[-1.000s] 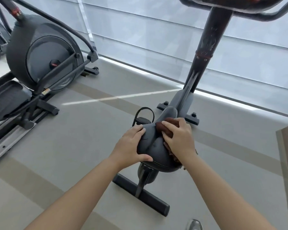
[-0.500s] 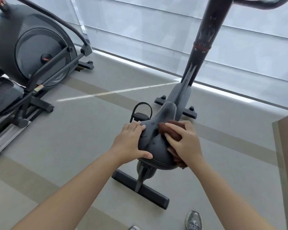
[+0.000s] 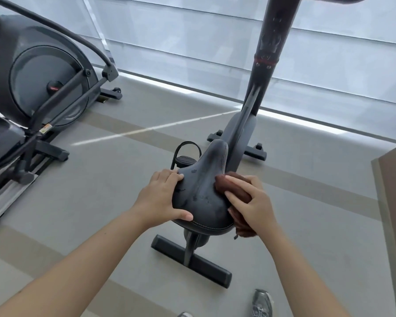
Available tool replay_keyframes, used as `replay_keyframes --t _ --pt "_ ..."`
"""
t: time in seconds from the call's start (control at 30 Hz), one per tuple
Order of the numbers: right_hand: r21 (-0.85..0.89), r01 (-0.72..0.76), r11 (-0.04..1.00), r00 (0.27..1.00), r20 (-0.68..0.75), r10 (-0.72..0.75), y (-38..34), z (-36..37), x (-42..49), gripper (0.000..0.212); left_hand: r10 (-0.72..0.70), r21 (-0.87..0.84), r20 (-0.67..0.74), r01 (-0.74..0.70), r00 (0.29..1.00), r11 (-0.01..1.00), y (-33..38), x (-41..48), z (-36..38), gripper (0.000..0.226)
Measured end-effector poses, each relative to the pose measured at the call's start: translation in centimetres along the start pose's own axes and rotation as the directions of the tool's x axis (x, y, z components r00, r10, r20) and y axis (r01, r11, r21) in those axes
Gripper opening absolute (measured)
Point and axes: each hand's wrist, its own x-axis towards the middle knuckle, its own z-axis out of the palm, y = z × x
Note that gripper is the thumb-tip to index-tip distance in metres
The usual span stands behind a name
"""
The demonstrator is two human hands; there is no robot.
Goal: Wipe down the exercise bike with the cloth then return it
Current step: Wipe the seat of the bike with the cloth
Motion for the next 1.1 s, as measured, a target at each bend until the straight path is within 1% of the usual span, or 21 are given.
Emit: replay_keyframes --t 0.07,0.2,0.3,0.33,0.4,0.5,0.57,0.63,0.73,0.8,0.87,0.93,0.97,1.03,1.1 --pt "0.027 -0.022 0.999 0.998 -0.053 0.024 -0.3 0.6 0.8 0.031 -0.01 0.015 0.015 0.009 1.0 1.0 0.1 0.2 -0.2 0.1" --pt "0.063 -0.031 0.998 0.993 -0.113 0.038 -0.8 1.7 6.2 0.033 -0.021 0.012 0.029 0.02 0.999 1.0 0.0 0.3 -0.3 0.1" --pt "0.168 -0.113 0.979 0.971 -0.189 0.144 -1.3 2.5 9.8 0.032 -0.034 -0.001 0.026 0.034 0.999 0.999 0.0 0.1 -0.2 0.102" --pt "0.191 -0.136 0.972 0.969 -0.177 0.171 -1.5 2.6 10.3 0.031 -0.038 0.0 0.026 0.038 0.999 0.999 0.0 0.1 -0.2 0.103" --pt "0.189 -0.139 0.972 0.981 -0.107 0.161 -1.5 2.0 9.7 0.032 -0.047 0.003 0.035 0.047 0.998 0.999 0.3 0.0 -0.3 0.104" --pt "0.126 -0.074 0.989 0.997 0.048 0.068 -1.2 0.3 5.1 0.032 -0.067 0.004 0.051 0.066 0.997 0.998 0.5 0.0 -0.5 0.104" --pt "0.076 -0.046 0.996 0.993 0.116 0.037 -1.3 -0.7 1.4 0.031 -0.075 -0.001 0.053 0.076 0.996 0.997 0.5 0.0 -0.6 0.105" --pt "0.016 -0.029 0.999 0.995 0.097 0.027 -1.4 -1.1 -0.9 0.031 -0.079 -0.009 0.057 0.079 0.995 0.997 0.6 0.0 -0.7 0.105" --pt "-0.05 -0.022 0.999 1.0 0.017 0.022 -2.2 -0.3 -1.1 0.029 -0.083 -0.026 0.048 0.085 0.995 0.996 0.5 -0.1 -0.7 0.104" --pt "-0.112 0.029 0.993 0.999 -0.011 -0.03 -2.8 0.5 0.5 0.028 -0.088 -0.049 0.033 0.089 0.996 0.995 0.4 -0.1 -0.5 0.103" --pt "-0.203 0.097 0.974 0.995 0.014 -0.096 -3.2 1.2 3.4 0.028 -0.085 -0.065 0.012 0.086 0.996 0.994 0.1 -0.1 -0.4 0.103" --pt "-0.31 0.128 0.942 0.991 0.01 -0.132 -3.5 2.0 6.8 0.029 -0.081 -0.074 0.001 0.081 0.997 0.994 0.0 0.0 -0.3 0.103" --pt "-0.359 0.117 0.926 0.992 -0.012 -0.13 -3.7 2.5 8.4 0.029 -0.076 -0.082 -0.002 0.076 0.997 0.994 -0.1 0.0 -0.3 0.103" --pt "-0.429 0.043 0.902 0.995 -0.06 -0.076 -4.1 3.2 10.5 0.031 -0.061 -0.1 -0.013 0.059 0.998 0.993 -0.3 0.0 -0.2 0.103" --pt "-0.456 0.007 0.89 0.996 -0.072 -0.045 -4.3 3.4 10.4 0.031 -0.044 -0.112 -0.031 0.04 0.999 0.993 -0.4 0.1 -0.1 0.103"
